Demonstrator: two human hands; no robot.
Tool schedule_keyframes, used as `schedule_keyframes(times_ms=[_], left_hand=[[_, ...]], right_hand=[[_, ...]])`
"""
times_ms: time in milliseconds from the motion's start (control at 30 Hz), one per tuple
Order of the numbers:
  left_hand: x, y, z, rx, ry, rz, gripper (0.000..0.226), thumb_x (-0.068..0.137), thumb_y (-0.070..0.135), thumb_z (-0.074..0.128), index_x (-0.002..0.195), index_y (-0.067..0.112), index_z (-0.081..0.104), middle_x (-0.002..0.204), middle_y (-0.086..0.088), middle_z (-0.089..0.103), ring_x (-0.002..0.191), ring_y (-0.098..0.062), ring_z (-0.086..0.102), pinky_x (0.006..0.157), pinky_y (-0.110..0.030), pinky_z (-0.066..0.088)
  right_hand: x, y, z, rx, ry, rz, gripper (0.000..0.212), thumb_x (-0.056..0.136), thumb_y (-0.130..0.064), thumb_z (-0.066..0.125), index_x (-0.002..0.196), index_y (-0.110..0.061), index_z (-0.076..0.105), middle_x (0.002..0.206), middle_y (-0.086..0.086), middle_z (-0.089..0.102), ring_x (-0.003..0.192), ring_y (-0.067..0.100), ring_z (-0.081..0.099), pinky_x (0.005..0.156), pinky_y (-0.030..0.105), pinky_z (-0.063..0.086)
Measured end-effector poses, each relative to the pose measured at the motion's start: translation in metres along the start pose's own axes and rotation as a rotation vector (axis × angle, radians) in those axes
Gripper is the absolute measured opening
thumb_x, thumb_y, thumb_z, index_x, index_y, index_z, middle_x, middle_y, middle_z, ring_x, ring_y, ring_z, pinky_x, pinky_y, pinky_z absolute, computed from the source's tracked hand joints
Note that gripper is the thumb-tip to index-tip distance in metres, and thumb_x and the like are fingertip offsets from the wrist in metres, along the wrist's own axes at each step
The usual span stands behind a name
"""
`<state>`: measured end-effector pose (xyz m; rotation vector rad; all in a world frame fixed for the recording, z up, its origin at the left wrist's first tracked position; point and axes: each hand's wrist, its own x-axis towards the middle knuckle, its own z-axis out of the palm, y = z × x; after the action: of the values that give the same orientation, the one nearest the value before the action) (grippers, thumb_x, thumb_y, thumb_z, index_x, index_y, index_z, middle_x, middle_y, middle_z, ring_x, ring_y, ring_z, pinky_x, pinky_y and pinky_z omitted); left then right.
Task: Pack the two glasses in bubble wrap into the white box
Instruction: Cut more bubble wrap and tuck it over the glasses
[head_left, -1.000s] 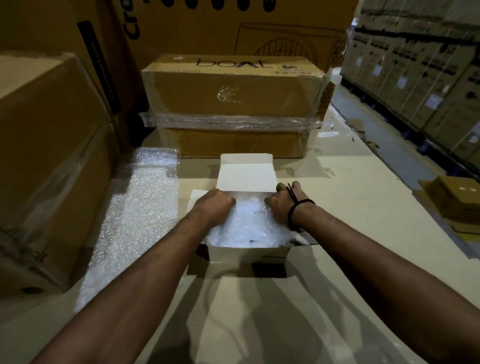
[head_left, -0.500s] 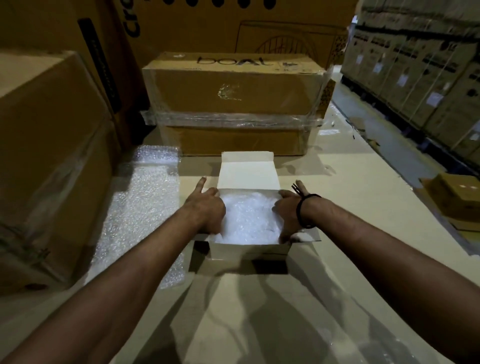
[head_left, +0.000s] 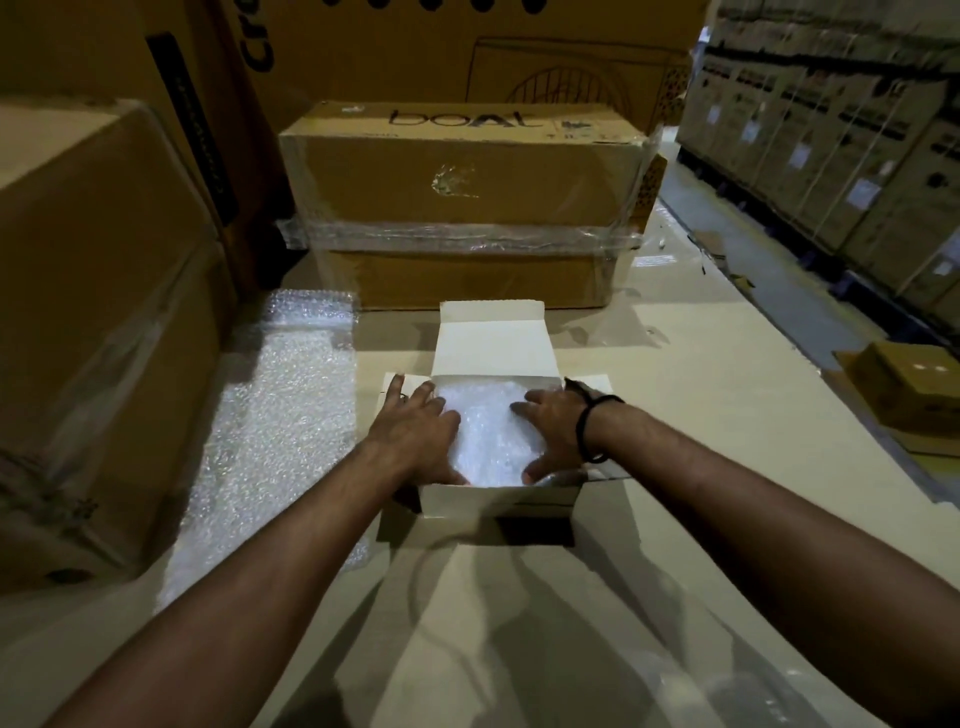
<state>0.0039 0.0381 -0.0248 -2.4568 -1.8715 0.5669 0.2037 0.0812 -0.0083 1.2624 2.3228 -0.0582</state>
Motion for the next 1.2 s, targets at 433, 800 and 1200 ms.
schedule_keyframes(times_ms=[433, 800, 1200], left_hand=[[-0.011, -0.019, -0.01, -0.161, 0.099, 0.036, 0.035, 0.081, 0.056, 0.066, 0.104, 0.03, 0.062, 0.152, 0.002, 0.039, 0.148, -0.019, 0.013, 0.115, -0.056, -0.009], [0.008, -0.009, -0.009, -0.059, 0.024, 0.021, 0.105, 0.069, 0.058, 0.071, 0.152, 0.034, 0.011, 0.152, -0.008, 0.036, 0.143, -0.029, 0.016, 0.113, -0.055, 0.001], [0.039, 0.005, -0.034, 0.114, -0.192, -0.038, 0.109, 0.052, 0.064, 0.082, 0.145, 0.038, 0.033, 0.151, -0.003, 0.038, 0.137, -0.032, 0.021, 0.107, -0.053, 0.012]], right_hand=[[0.002, 0.007, -0.01, 0.056, 0.153, -0.211, 0.082, 0.07, -0.078, 0.054, 0.14, -0.037, 0.037, 0.15, -0.005, 0.036, 0.14, 0.02, 0.029, 0.113, 0.044, 0.021], [0.017, -0.003, 0.018, 0.065, 0.147, -0.233, 0.07, 0.079, -0.066, 0.054, 0.139, -0.035, 0.036, 0.153, 0.002, 0.028, 0.139, 0.023, 0.028, 0.113, 0.045, 0.018], [0.014, 0.015, 0.018, -0.098, 0.015, -0.03, 0.119, 0.059, -0.088, 0.05, 0.15, -0.022, 0.01, 0.154, 0.005, 0.027, 0.142, 0.025, 0.021, 0.113, 0.055, 0.008]])
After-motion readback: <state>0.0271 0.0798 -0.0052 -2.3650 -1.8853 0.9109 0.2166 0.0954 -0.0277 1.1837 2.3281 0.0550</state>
